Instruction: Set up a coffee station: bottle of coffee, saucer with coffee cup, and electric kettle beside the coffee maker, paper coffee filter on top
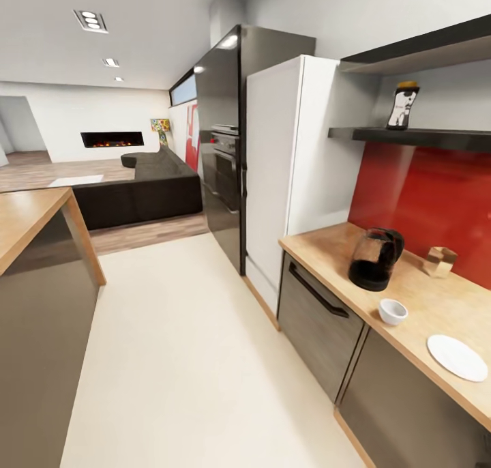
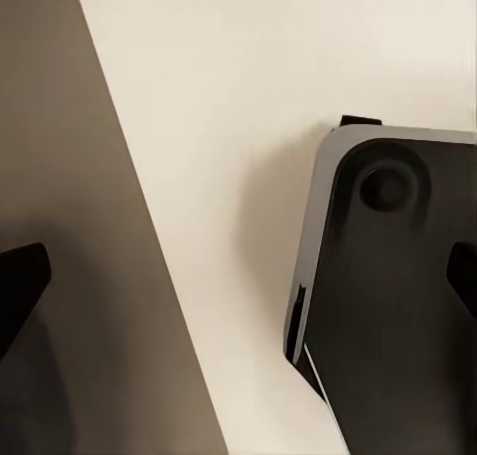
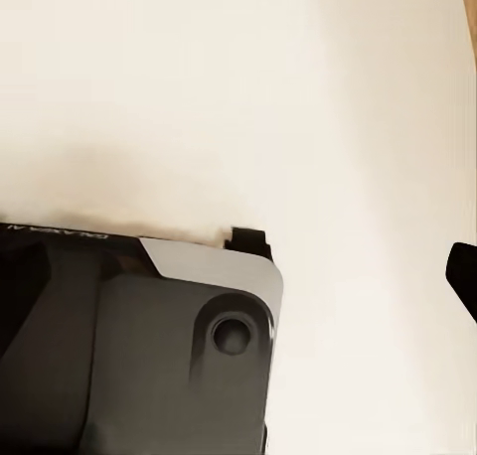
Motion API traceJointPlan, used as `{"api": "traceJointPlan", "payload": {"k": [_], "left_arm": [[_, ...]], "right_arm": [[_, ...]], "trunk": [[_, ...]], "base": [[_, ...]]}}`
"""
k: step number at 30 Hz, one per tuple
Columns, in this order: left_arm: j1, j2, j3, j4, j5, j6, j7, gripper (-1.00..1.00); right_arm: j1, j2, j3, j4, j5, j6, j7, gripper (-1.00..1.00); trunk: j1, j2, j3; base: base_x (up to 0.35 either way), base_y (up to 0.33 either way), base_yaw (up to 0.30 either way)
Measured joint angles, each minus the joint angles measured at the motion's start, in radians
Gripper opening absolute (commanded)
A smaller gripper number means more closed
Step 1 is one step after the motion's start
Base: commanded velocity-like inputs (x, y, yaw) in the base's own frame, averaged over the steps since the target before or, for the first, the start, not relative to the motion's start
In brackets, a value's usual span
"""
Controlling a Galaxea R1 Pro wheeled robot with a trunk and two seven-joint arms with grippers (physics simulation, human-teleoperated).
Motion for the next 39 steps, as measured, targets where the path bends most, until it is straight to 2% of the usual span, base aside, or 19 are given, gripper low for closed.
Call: {"api": "traceJointPlan", "payload": {"k": [26, 34, 39], "left_arm": [[0.000, 0.001, 0.000, 0.000, 0.000, 0.000, 0.000, 1.00], [0.000, 0.002, 0.000, 0.000, 0.001, 0.000, 0.000, 1.00], [0.000, 0.000, 0.000, 0.000, 0.000, 0.000, 0.000, 1.00]], "right_arm": [[0.000, 0.000, 0.000, -0.001, -0.003, -0.001, -0.001, 1.00], [0.000, 0.002, 0.000, -0.001, -0.005, -0.001, 0.001, 1.00], [0.000, 0.001, -0.001, -0.002, -0.005, -0.001, 0.002, 1.00]], "trunk": [[0.000, 0.000, 0.000], [0.000, 0.000, 0.000], [0.000, 0.000, 0.000]], "base": [[0.308, 0.191, 0.000], [0.329, 0.054, -0.008], [0.334, 0.004, -0.185]]}}
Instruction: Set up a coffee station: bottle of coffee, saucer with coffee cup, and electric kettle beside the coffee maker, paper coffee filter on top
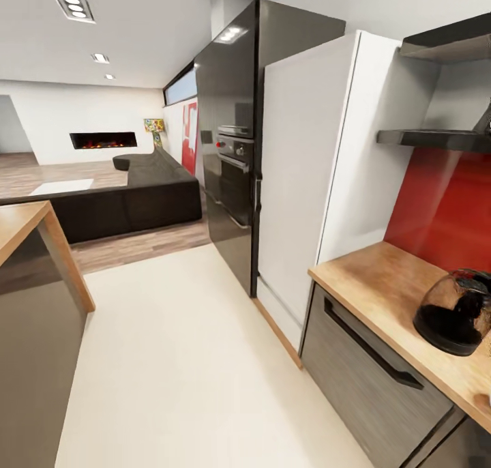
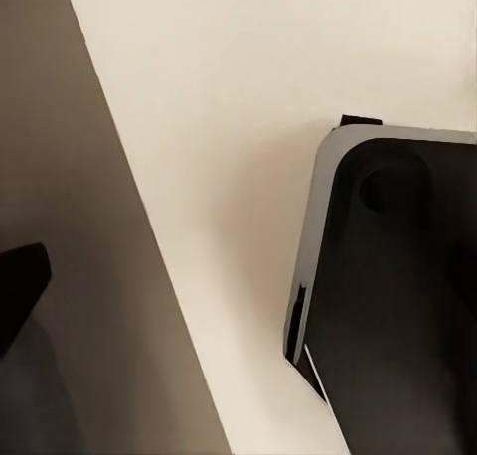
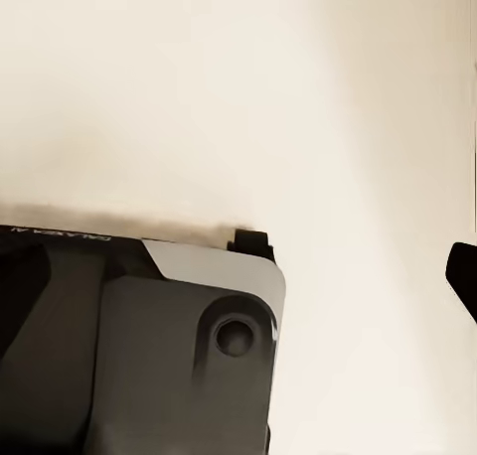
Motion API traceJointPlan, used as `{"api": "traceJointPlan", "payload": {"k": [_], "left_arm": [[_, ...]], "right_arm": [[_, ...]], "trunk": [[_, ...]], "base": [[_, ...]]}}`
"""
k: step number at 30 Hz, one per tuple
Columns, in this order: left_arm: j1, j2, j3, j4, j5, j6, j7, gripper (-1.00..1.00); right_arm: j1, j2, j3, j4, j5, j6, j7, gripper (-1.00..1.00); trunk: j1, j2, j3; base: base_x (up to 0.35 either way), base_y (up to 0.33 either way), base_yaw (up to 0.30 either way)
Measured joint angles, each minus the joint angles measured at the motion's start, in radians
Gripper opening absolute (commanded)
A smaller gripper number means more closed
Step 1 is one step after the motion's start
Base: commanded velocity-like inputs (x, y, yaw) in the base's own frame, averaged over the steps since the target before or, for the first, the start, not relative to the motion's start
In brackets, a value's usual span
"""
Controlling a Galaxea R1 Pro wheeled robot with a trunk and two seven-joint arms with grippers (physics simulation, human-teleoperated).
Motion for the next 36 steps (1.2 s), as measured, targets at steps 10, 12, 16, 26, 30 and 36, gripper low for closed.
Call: {"api": "traceJointPlan", "payload": {"k": [10, 12, 16, 26, 30, 36], "left_arm": [[0.000, 0.001, 0.000, 0.000, 0.000, 0.000, 0.001, 1.00], [0.000, 0.002, -0.001, 0.000, -0.001, 0.001, 0.001, 1.00], [0.000, 0.003, -0.002, 0.001, -0.003, 0.001, 0.001, 1.00], [0.000, 0.009, -0.003, 0.001, -0.038, 0.001, -0.001, 1.00], [0.000, 0.013, -0.003, 0.001, -0.056, 0.001, 0.000, 1.00], [0.000, 0.016, -0.003, 0.001, -0.065, 0.001, 0.000, 1.00]], "right_arm": [[0.000, 0.000, 0.000, 0.000, 0.000, 0.000, 0.001, 1.00], [0.000, 0.000, 0.000, 0.001, 0.001, 0.000, 0.001, 1.00], [0.023, -0.007, 0.000, 0.002, 0.003, 0.001, 0.002, 1.00], [0.163, -0.078, 0.001, 0.002, 0.003, -0.012, 0.139, 1.00], [0.202, -0.101, 0.000, -0.001, 0.001, -0.073, 0.188, 1.00], [0.240, -0.137, 0.000, -0.001, -0.001, -0.130, 0.203, 1.00]], "trunk": [[0.001, 0.000, 0.000], [0.001, 0.000, 0.000], [0.001, 0.000, 0.000], [0.001, 0.000, 0.000], [0.001, 0.000, 0.000], [0.001, 0.000, 0.000]], "base": [[0.088, 0.000, -0.255], [0.006, 0.000, -0.263], [0.002, 0.000, -0.264], [0.000, 0.000, -0.268], [0.000, 0.000, -0.271], [0.000, 0.000, -0.282]]}}
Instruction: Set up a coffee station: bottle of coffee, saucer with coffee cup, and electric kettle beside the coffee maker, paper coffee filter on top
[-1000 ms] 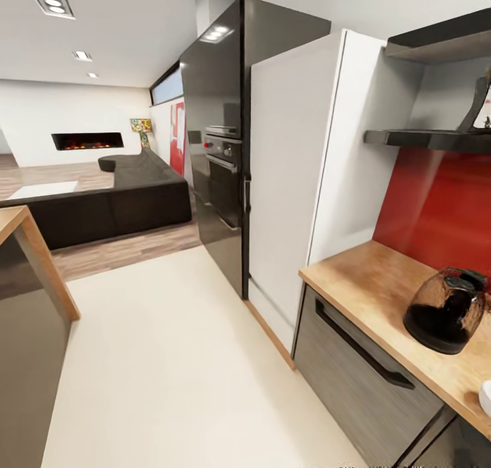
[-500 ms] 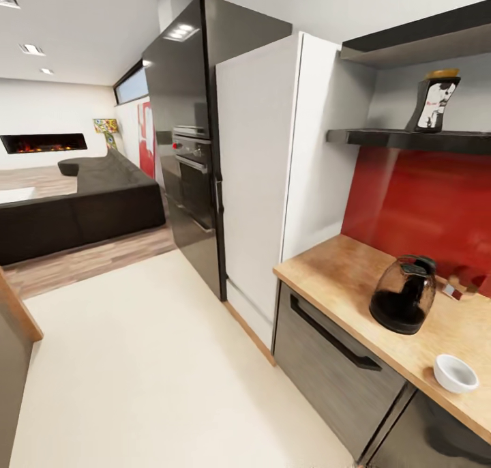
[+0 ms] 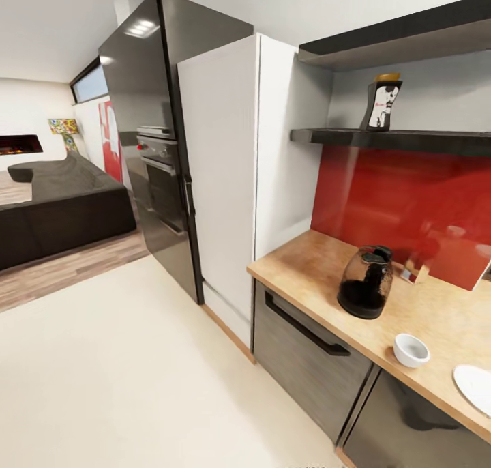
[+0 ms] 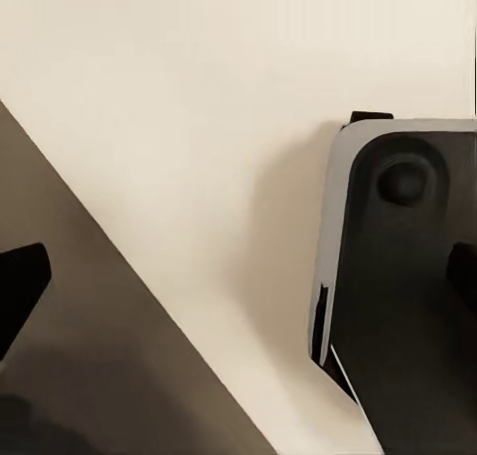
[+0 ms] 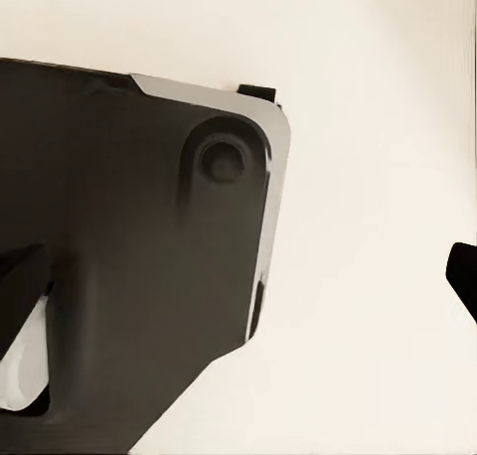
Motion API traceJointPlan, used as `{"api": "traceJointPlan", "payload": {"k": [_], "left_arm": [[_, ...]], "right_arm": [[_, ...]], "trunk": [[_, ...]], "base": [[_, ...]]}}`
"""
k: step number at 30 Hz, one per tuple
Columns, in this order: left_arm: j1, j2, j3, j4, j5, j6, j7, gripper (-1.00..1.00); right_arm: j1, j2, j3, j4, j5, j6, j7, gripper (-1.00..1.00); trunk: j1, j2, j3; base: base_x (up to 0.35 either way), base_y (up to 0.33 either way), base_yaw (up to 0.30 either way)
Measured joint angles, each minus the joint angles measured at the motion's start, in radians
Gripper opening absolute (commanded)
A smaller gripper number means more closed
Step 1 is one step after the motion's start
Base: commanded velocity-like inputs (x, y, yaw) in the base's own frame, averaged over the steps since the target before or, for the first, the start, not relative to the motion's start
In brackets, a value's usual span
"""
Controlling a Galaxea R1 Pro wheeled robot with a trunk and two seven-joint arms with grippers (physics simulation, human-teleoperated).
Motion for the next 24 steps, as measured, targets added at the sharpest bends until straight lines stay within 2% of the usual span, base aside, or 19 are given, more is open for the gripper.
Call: {"api": "traceJointPlan", "payload": {"k": [5, 20, 22, 24], "left_arm": [[0.000, -0.001, 0.000, 0.000, -0.005, 0.000, 0.000, 1.00], [0.000, -0.009, -0.001, -0.001, -0.006, 0.001, -0.001, 1.00], [0.000, -0.012, -0.002, -0.001, -0.018, 0.001, -0.002, 1.00], [0.000, -0.012, -0.008, -0.001, -0.044, 0.004, -0.002, 1.00]], "right_arm": [[0.011, -0.004, 0.000, -0.001, 0.000, -0.006, -0.001, 1.00], [0.013, 0.005, -0.006, -0.002, -0.008, -0.007, -0.008, 1.00], [0.014, 0.008, -0.007, -0.001, -0.022, -0.007, -0.008, 1.00], [0.017, 0.016, -0.007, -0.002, -0.050, -0.006, -0.008, 1.00]], "trunk": [[0.000, 0.000, 0.000], [0.000, 0.000, 0.000], [0.000, 0.000, 0.000], [0.000, 0.000, 0.000]], "base": [[0.000, 0.000, -0.286], [0.000, 0.000, -0.287], [0.000, 0.000, -0.288], [0.000, 0.000, -0.288]]}}
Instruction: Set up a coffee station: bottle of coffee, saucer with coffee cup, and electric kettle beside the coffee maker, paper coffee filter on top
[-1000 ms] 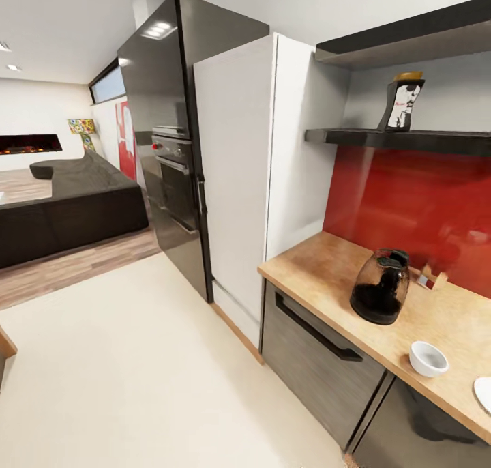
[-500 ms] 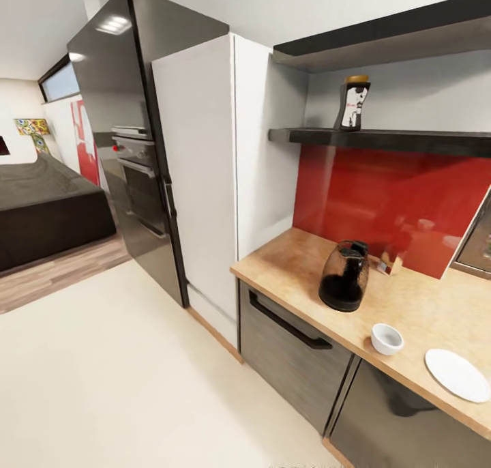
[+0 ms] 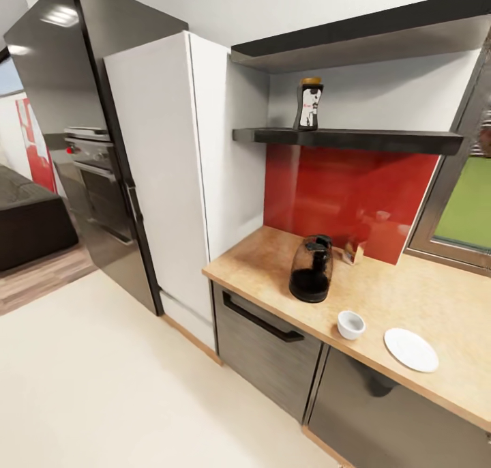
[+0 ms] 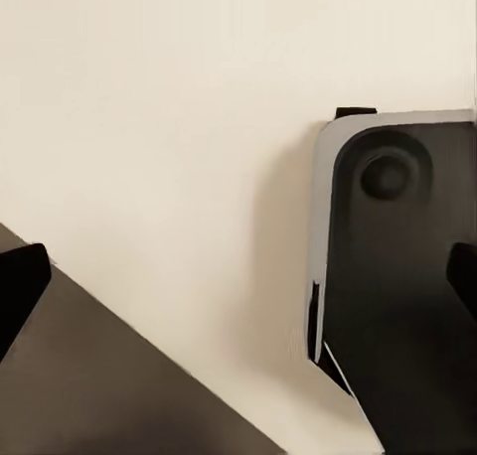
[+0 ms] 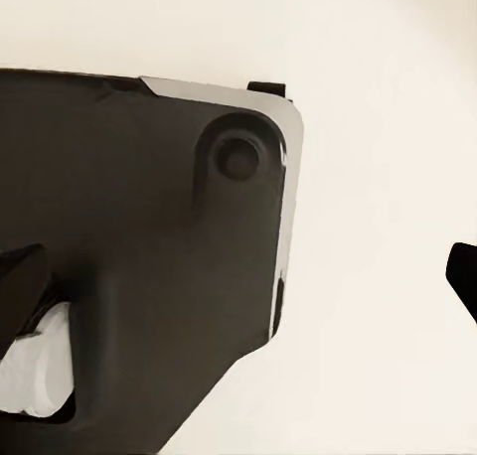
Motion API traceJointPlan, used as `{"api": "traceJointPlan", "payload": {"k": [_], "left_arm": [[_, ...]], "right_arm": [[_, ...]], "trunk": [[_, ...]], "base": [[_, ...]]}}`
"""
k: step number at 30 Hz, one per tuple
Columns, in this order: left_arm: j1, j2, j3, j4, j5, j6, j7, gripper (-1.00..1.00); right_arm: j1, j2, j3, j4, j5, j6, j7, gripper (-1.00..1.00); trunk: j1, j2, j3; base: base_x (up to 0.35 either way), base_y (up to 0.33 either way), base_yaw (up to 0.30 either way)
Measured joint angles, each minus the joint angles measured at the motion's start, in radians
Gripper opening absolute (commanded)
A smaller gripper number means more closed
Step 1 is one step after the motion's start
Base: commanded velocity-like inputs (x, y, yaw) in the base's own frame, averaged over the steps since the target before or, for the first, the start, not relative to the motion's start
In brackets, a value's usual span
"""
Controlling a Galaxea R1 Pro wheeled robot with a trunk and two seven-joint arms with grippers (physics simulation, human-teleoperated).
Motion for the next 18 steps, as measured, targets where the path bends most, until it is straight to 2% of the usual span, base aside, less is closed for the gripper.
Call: {"api": "traceJointPlan", "payload": {"k": [2, 3, 4, 5, 8, 11, 18], "left_arm": [[0.000, 0.002, -0.006, 0.001, -0.040, 0.005, -0.001, 1.00], [0.000, 0.003, -0.007, 0.001, -0.049, 0.006, -0.001, 1.00], [0.000, 0.005, -0.008, 0.001, -0.062, 0.008, -0.001, 1.00], [0.000, 0.006, -0.009, 0.002, -0.070, 0.009, -0.002, 1.00], [0.000, 0.008, -0.010, 0.003, -0.079, 0.009, -0.002, 1.00], [0.000, 0.009, -0.010, 0.007, -0.083, 0.010, -0.001, 1.00], [0.000, 0.010, -0.008, 0.012, -0.083, 0.011, 0.007, 1.00]], "right_arm": [[0.002, 0.018, 0.000, 0.000, -0.062, 0.001, -0.008, 1.00], [0.002, 0.021, 0.000, 0.000, -0.082, 0.001, -0.015, 1.00], [0.003, 0.027, 0.000, 0.000, -0.122, 0.002, -0.036, 1.00], [0.003, 0.030, 0.000, 0.000, -0.161, 0.002, -0.064, 1.00], [0.003, 0.036, 0.002, 0.000, -0.225, 0.002, -0.122, 1.00], [0.003, 0.038, 0.003, 0.000, -0.246, 0.003, -0.144, 1.00], [0.003, 0.039, 0.006, 0.000, -0.255, 0.004, -0.149, 1.00]], "trunk": [[0.000, 0.000, 0.000], [0.000, 0.000, 0.000], [0.000, 0.000, 0.000], [0.000, 0.000, 0.000], [0.000, 0.000, 0.000], [0.000, 0.000, 0.000], [0.000, 0.000, 0.000]], "base": [[0.000, 0.000, -0.288], [0.000, 0.000, -0.288], [0.000, 0.000, -0.288], [0.000, 0.000, -0.288], [0.000, 0.000, -0.288], [0.000, 0.000, -0.288], [0.000, 0.000, -0.288]]}}
